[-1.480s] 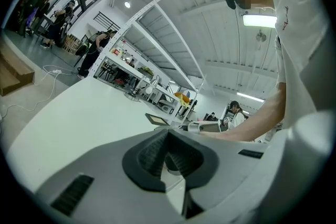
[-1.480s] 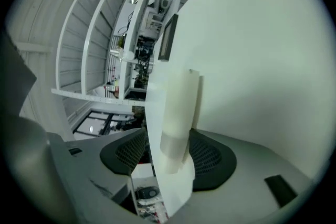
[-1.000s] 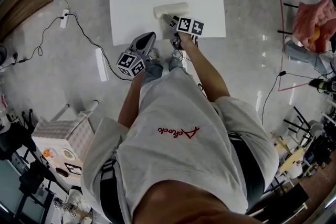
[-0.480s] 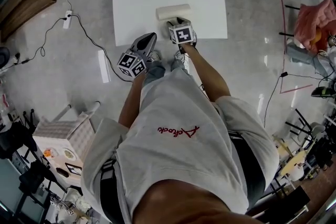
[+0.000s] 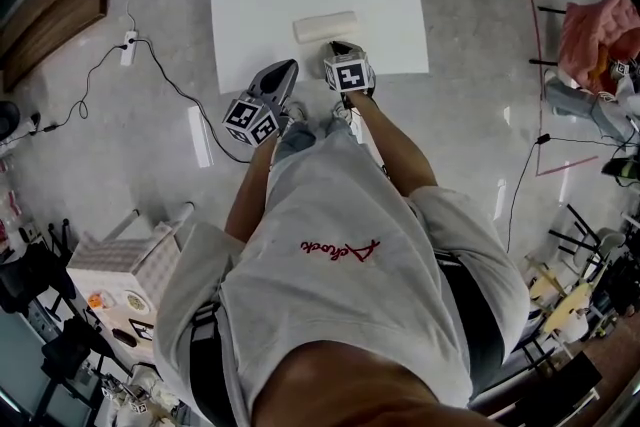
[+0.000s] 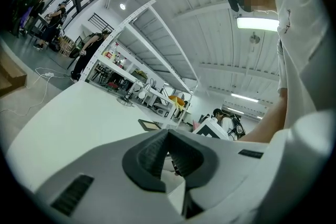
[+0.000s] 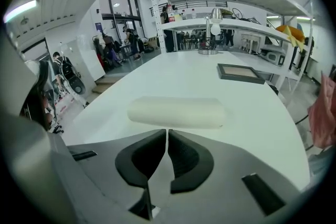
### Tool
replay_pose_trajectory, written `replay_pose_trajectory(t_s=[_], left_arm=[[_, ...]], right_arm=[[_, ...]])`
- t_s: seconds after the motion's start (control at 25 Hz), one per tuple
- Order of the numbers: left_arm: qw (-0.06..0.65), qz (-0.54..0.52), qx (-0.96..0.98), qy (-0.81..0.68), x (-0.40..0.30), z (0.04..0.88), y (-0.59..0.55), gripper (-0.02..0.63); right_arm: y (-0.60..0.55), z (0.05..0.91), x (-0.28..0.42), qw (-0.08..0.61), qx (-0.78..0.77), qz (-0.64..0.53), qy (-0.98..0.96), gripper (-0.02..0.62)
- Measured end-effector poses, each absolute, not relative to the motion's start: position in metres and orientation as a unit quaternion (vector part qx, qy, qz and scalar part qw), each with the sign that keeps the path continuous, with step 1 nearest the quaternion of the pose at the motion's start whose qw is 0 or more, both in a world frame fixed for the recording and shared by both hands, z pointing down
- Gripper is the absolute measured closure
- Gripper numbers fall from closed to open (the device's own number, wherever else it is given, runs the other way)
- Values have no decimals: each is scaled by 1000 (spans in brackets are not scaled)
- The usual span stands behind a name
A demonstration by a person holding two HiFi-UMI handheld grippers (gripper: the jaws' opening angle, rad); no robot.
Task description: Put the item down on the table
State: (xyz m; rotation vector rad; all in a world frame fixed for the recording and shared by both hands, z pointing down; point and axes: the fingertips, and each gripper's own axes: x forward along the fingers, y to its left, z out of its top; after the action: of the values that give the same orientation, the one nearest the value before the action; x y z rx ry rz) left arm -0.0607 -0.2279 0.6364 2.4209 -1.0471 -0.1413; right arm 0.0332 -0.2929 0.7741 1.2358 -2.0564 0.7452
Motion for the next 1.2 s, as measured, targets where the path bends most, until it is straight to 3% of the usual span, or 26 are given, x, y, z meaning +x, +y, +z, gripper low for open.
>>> replay_pose_trajectory(t_s=[0.28,1.2], left_arm=[[241,-46,890,-384,-59,635,-227,592],[150,-3,933,-327,-73,603,-228,592]], right_arm=[[-294,762,35,287,477,273,-785,598],[-259,563,15,63,511,54,-855,598]])
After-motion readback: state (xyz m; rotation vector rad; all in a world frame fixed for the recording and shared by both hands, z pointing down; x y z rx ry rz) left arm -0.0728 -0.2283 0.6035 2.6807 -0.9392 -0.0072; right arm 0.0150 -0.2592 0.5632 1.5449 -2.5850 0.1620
